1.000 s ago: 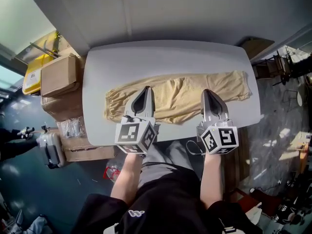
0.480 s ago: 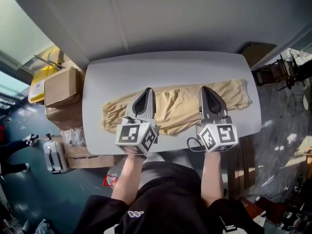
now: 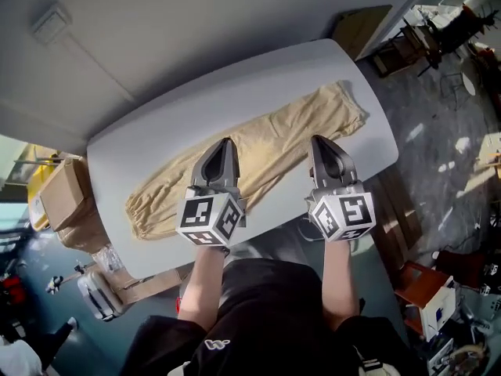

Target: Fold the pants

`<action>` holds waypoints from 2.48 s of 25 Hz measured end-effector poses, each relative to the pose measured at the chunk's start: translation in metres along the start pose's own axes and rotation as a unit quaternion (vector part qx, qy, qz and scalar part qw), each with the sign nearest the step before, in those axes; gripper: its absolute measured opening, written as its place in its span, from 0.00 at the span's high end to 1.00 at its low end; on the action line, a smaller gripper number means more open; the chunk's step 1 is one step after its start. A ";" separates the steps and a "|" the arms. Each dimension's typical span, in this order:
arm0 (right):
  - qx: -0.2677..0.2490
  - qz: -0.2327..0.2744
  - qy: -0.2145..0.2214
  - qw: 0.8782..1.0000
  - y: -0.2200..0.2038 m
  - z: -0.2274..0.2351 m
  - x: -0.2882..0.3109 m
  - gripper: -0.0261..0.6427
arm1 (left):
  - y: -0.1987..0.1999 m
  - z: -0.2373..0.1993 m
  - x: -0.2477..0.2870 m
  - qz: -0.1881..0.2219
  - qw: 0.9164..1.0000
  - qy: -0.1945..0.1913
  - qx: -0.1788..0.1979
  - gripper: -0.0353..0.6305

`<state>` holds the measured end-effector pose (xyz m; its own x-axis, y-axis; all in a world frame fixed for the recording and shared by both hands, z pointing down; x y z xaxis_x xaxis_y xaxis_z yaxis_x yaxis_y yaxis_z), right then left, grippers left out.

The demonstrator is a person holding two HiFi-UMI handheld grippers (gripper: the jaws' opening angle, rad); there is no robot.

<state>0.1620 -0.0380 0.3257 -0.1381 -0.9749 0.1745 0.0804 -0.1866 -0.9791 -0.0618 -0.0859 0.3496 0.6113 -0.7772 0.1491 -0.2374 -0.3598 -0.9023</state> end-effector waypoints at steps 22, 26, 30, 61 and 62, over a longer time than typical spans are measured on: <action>0.069 -0.114 -0.151 0.979 -0.086 0.204 0.007 0.81 | -0.096 0.121 0.200 -0.151 0.980 -0.127 0.035 0.94; 0.091 -0.166 -0.154 0.970 -0.117 0.233 0.029 0.77 | -0.111 0.129 0.227 -0.174 0.975 -0.130 0.040 0.94; 0.121 -0.213 -0.162 0.956 -0.147 0.264 0.054 0.66 | -0.132 0.127 0.256 -0.204 0.970 -0.126 0.041 0.94; 0.077 -0.294 -0.180 0.936 -0.152 0.296 0.105 0.88 | -0.159 0.095 0.284 -0.243 0.966 -0.088 0.027 0.94; 0.069 -0.289 -0.178 0.938 -0.145 0.292 0.105 0.88 | -0.156 0.093 0.280 -0.238 0.967 -0.086 0.023 0.94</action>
<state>0.4240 -0.1483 0.5167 0.1381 -0.6796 0.7205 0.2233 -0.6874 -0.6911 0.2162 -0.1997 0.4942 0.7600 -0.4305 0.4869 0.1341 -0.6292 -0.7656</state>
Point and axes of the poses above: the fingertips, and each gripper's own axes: x forward along the fingers, z to its right, y out of its top, the point moved 8 cm from there along -x, backward along the fingers, and after that the axes turned 4 degrees about -y, right-handed, at the moved point
